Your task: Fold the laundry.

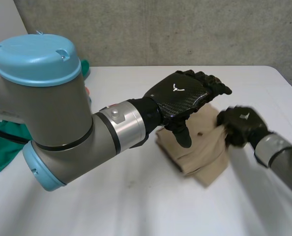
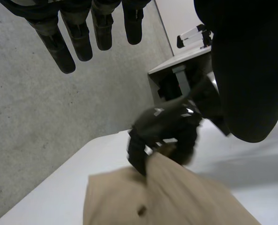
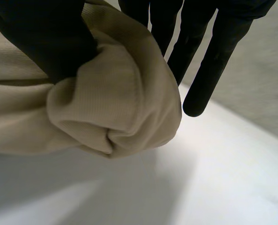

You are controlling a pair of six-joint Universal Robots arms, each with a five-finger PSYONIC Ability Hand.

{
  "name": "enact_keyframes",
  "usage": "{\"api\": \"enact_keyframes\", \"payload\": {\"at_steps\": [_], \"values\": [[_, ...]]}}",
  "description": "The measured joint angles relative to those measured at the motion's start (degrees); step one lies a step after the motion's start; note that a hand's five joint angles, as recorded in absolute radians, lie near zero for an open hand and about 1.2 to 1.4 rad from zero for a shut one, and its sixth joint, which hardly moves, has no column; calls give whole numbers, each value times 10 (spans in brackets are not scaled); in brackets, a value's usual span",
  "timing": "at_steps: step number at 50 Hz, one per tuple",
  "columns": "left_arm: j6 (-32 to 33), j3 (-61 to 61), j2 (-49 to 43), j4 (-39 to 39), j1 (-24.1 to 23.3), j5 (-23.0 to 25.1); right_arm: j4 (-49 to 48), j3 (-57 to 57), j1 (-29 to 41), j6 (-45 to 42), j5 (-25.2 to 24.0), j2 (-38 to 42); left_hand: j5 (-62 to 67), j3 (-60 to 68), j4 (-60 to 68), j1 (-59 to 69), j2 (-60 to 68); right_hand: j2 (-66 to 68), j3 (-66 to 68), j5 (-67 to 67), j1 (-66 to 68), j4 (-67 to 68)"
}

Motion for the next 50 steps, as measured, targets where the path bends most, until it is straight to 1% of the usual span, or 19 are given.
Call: {"api": "enact_keyframes", "payload": {"at_steps": [2, 4, 5, 7, 15, 20, 25, 26, 27, 28, 29, 31, 32, 33, 36, 39, 42, 45, 50], "values": [[-1, 2, 4, 0, 1, 0, -3, -45, -7, 11, 24, 21, 0, 0, 0, 0, 0, 0, 0, 7, 2, 1], [-1, 3, 7, 1, 1, 0, 0, -75, -14, 18, 35, 38, 0, 0, 0, 0, 0, 0, 0, 8, 2, 1], [-2, 4, 12, 1, 2, 0, 10, -129, -27, 30, 51, 67, 0, 0, 0, 0, 0, 0, 0, 8, 1, 1], [-3, 6, 16, 2, 2, 0, 26, -182, -41, 41, 63, 96, 0, 0, 0, 0, 0, 0, 0, 12, 2, 1], [-5, 15, 32, 3, 3, -2, 106, -482, -119, 68, 125, 271, 0, 0, 0, 0, 0, 0, 5, 13, 1, 4], [-5, 16, 35, 3, 3, -4, 158, -653, -150, 68, 148, 376, 0, 0, 0, 0, 0, 0, 5, 13, 2, 5], [-5, 14, 33, 3, 2, -5, 230, -811, -169, 66, 155, 468, 0, 0, 0, 0, 0, -2, 4, 11, 1, 2], [-5, 13, 33, 3, 2, -5, 238, -831, -172, 66, 155, 479, 0, 0, 0, 0, 0, -30, -18, -12, -11, -43], [-5, 13, 32, 3, 2, -5, 249, -856, -176, 65, 157, 493, 0, 0, 0, 0, 0, -112, -93, -89, -76, -131], [-5, 12, 32, 3, 2, -5, 254, -868, -177, 65, 158, 499, 0, 0, 0, 0, 0, -195, -162, -157, -156, -198], [-5, 12, 32, 3, 2, -5, 260, -886, -180, 64, 162, 510, 0, 0, 0, 0, 0, -312, -286, -284, -283, -322], [-5, 11, 31, 3, 1, -5, 262, -897, -182, 62, 168, 515, 0, 0, 0, 0, 0, -423, -395, -384, -379, -435], [-5, 11, 31, 3, 1, -5, 261, -904, -184, 59, 175, 519, 0, 0, 0, 0, 0, -492, -467, -466, -448, -522], [-5, 10, 30, 3, 1, -5, 259, -906, -185, 55, 182, 521, 0, 0, 0, 0, 0, -510, -489, -488, -459, -548], [-6, 11, 29, 3, 0, -5, 249, -906, -186, 36, 204, 520, 0, 0, 0, 0, 0, -516, -498, -492, -460, -564], [-6, 12, 29, 3, 0, -5, 233, -893, -184, -3, 230, 513, 0, 0, 0, 0, 0, -516, -498, -492, -461, -564], [-6, 13, 29, 3, 0, -5, 219, -863, -182, -42, 240, 492, 0, 0, 0, 0, 0, -516, -498, -492, -461, -564], [-7, 14, 31, 3, 1, -5, 194, -796, -179, -71, 232, 445, 0, 0, 0, 0, 0, -516, -498, -492, -461, -564], [-7, 17, 34, 5, 3, -16, 110, -604, -171, -96, 187, 315, 0, 0, 0, 0, 0, -516, -498, -494, -461, -564]]}}
